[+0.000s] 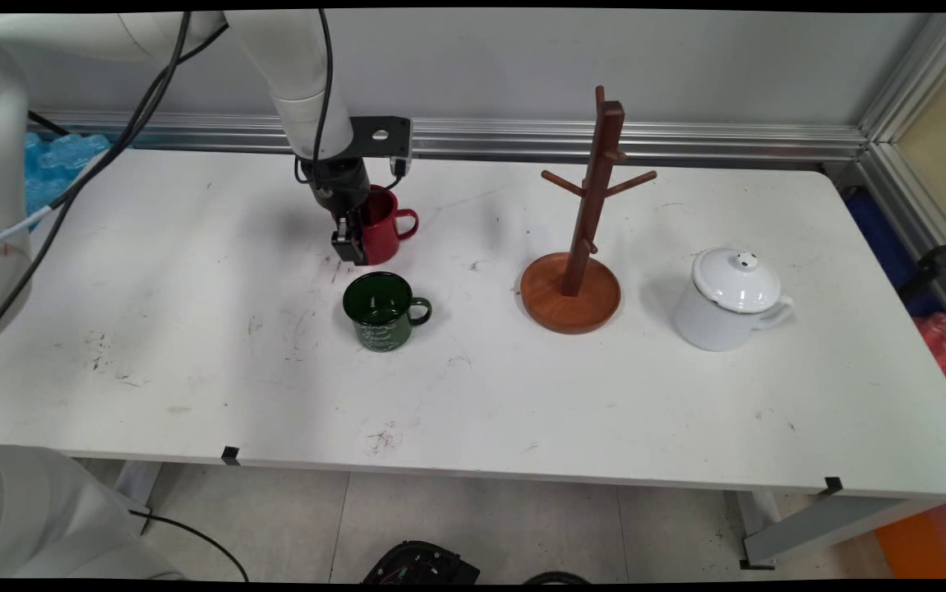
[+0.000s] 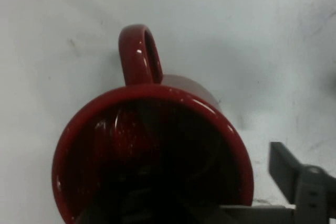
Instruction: Place the picked object on the table
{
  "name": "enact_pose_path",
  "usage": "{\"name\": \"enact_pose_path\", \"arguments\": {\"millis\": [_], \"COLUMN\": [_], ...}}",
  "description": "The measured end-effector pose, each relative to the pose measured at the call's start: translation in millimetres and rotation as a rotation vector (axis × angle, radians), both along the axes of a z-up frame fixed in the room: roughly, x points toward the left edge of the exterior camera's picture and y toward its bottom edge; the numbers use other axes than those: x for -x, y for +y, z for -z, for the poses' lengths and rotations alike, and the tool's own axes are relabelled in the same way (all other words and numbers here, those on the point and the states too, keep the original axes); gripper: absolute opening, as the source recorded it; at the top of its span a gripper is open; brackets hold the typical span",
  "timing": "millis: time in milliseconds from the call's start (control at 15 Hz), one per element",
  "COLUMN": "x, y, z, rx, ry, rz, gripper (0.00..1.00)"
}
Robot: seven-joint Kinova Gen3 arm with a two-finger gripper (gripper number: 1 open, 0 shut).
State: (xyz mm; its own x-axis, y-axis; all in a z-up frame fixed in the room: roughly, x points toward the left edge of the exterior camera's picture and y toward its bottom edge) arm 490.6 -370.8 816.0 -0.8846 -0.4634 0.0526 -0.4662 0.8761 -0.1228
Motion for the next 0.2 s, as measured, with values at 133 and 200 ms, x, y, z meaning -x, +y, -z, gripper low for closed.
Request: {"name": "enact_pose_path", "arguments": {"millis": [133,200], "x": [1.0,1.7], "y": [1.1,2.2], "z": [-3.7,-6.6], "rx": [0.007,0.011], "ry": [0.002,0.004], "rz": [0.015,0.023], "gripper": [1.0,1.0]}}
